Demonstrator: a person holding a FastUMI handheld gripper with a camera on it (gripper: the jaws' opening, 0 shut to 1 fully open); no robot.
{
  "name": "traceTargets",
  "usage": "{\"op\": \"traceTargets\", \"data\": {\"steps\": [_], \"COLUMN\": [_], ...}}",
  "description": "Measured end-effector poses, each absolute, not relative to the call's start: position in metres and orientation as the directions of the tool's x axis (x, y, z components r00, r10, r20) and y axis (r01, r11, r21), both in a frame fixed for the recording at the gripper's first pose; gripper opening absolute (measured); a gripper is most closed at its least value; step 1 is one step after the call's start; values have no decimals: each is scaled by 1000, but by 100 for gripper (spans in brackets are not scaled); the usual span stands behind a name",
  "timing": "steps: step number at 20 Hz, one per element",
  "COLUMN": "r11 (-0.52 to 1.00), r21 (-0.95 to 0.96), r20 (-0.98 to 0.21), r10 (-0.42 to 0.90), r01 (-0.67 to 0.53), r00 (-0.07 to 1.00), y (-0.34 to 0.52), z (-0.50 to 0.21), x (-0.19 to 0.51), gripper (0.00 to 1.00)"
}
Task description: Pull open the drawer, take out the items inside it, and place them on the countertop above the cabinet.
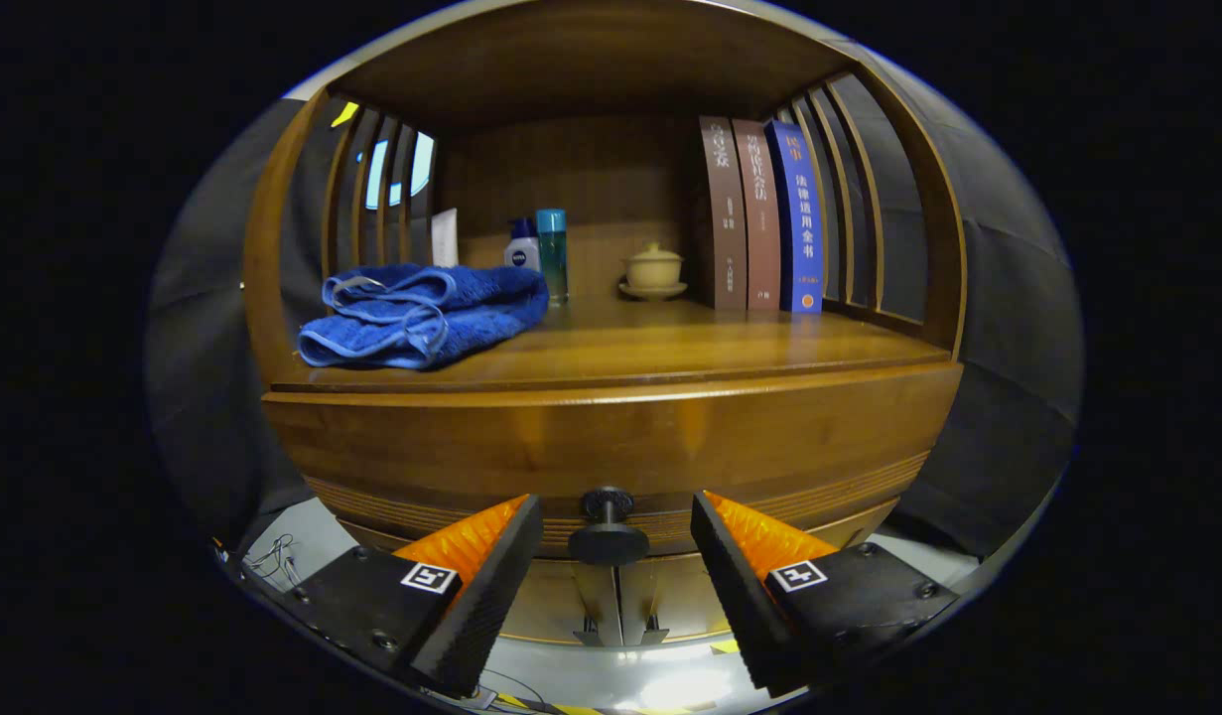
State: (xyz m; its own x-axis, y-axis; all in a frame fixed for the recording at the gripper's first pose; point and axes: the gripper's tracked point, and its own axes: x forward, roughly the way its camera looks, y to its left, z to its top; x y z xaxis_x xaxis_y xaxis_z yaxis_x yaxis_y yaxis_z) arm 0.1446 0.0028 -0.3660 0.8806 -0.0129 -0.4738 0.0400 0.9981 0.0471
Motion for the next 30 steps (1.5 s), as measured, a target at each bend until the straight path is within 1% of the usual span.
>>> {"op": "traceTargets", "data": {"steps": [1,2,3,4,5,7,10,11,14,18,30], "r11": [998,998,998,998,999,1000,1000,1000,1000,1000,998], "r21": [49,44,41,47,54,-4,17,7,16,15,56], "r20": [-482,-490,-497,-500,-499,-510,-517,-523,-535,-543,-613], "r10": [-13,-16,-15,-1,24,-1,10,8,10,10,19], "r01": [41,43,41,29,4,-1,-1,-5,-1,-2,19], "r00": [876,871,867,866,866,860,856,852,845,840,790], "y": [2,1,1,4,12,7,9,9,9,7,6], "z": [-370,-374,-378,-380,-380,-377,-381,-379,-380,-375,-359], "x": [145,145,146,146,148,144,145,144,138,112,-3], "gripper": [97,93,85,81,71,51,46,36,36,36,36]}}
